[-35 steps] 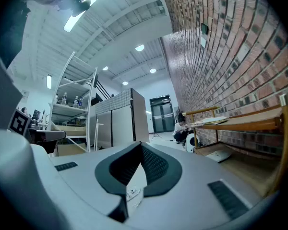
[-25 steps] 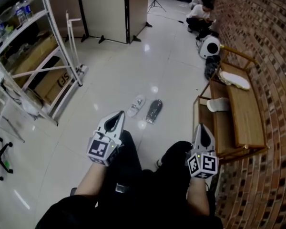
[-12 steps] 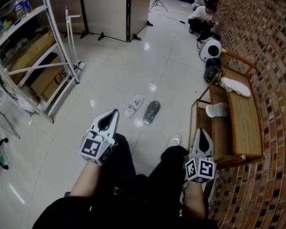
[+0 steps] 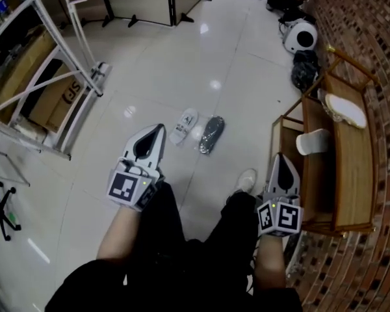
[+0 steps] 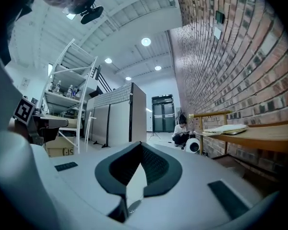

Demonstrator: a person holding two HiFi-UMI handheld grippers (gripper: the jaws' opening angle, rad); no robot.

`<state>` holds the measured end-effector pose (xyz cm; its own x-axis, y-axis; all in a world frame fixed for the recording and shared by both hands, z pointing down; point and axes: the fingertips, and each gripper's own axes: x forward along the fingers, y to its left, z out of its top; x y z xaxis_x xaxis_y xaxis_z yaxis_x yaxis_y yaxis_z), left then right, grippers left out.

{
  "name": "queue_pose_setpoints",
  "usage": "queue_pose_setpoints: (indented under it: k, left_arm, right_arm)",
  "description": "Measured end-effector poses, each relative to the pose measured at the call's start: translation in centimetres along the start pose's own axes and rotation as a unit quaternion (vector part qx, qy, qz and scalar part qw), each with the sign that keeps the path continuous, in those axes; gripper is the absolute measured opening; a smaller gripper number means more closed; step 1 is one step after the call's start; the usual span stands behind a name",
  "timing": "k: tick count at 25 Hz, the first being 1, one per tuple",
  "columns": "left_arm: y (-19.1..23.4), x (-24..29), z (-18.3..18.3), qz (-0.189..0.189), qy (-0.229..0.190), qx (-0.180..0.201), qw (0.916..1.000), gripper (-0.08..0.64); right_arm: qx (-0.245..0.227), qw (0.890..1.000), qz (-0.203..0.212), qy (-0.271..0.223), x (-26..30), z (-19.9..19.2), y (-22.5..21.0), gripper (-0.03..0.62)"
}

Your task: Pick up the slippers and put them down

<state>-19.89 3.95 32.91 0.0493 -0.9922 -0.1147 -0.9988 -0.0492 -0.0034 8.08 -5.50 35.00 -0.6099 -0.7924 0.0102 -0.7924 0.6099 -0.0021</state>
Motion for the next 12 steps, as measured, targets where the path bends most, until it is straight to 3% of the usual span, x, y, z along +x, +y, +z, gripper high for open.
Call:
queue_pose_setpoints:
  k: [12]
  left_arm:
    - [0.9, 12.2, 0.1, -0.038, -0.008, 0.003, 0.9993, 0.005]
  right_arm:
    - [-0.004, 0.999, -0.039, -0.013, 8.4, 1.8, -5.4, 0.009]
